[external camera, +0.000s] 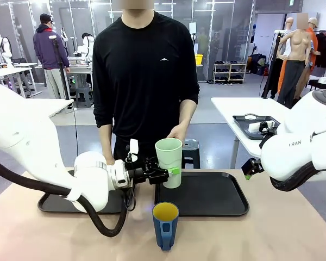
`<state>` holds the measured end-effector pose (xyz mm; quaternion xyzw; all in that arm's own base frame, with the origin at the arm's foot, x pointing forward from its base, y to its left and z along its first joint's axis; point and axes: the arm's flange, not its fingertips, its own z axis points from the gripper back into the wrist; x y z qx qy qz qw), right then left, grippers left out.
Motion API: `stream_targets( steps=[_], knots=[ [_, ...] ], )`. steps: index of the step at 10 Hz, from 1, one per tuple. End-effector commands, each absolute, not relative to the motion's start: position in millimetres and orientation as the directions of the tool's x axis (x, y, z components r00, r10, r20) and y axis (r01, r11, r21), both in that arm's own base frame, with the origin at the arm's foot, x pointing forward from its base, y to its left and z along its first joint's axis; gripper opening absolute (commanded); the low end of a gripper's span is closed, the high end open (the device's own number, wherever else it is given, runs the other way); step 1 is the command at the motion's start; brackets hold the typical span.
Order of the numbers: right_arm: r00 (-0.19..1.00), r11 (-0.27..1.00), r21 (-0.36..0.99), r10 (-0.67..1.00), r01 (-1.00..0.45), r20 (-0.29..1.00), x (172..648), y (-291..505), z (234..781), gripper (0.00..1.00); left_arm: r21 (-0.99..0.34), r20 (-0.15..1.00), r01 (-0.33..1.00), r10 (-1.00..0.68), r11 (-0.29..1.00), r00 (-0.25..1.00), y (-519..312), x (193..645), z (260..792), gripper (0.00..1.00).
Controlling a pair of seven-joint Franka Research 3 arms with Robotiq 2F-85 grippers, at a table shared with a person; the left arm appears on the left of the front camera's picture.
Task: Sort and store the cups by type.
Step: Place the picked Reusable plastic cup into the Flat Tray indicated by the person.
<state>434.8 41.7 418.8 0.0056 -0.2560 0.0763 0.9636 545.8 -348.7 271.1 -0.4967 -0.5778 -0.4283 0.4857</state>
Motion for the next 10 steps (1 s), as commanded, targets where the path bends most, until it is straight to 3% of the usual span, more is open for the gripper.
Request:
stream_targets(
  steps=[1,10],
  knots=[
    [0.857,0.989,-0.026,0.142,-0.148,0.496,435,41,418,1.0,0.011,0.985,0.987,0.169,0.158,-0.038,-369,555,267,0.85],
    [0.857,0.989,-0.026,0.142,-0.148,0.496,435,41,418,1.0,0.064,0.99,0.985,0.11,0.161,-0.082,-381,573,228,0.85]
  ],
)
